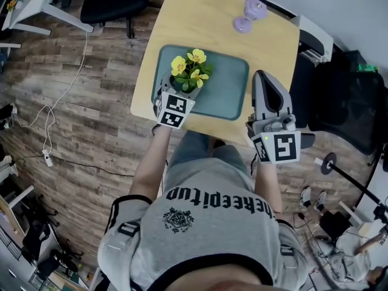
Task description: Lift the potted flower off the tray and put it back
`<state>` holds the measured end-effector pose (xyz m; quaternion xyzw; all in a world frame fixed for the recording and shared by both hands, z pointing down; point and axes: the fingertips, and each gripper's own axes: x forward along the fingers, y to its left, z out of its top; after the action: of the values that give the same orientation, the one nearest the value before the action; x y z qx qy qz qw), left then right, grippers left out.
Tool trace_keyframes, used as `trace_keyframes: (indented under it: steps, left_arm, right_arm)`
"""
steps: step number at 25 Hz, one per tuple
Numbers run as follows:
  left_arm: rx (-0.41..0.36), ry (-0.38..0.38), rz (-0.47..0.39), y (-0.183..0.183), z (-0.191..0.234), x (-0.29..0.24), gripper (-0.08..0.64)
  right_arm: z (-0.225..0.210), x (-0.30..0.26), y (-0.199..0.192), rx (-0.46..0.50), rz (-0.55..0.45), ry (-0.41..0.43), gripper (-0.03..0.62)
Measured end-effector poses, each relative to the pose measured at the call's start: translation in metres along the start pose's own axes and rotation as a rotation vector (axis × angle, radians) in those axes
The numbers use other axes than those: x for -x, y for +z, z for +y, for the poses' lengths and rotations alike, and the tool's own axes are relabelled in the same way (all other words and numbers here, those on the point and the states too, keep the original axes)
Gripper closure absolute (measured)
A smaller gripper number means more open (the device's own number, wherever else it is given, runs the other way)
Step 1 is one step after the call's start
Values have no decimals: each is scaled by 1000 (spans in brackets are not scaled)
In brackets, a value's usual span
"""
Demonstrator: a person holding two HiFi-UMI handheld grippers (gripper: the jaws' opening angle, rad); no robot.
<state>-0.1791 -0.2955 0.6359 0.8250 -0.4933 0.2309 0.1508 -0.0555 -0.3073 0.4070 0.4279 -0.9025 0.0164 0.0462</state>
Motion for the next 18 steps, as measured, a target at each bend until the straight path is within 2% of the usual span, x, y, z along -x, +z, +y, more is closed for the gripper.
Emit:
trace_keyframes:
  steps: [8, 18]
  left_arm:
    - [43, 68, -43, 37, 6, 41, 216]
    - [77, 142, -115, 76, -7, 100, 216]
  right_arm:
    - [11, -1, 17, 4, -52, 55, 591]
    - [27, 12, 41, 7, -105, 139, 591]
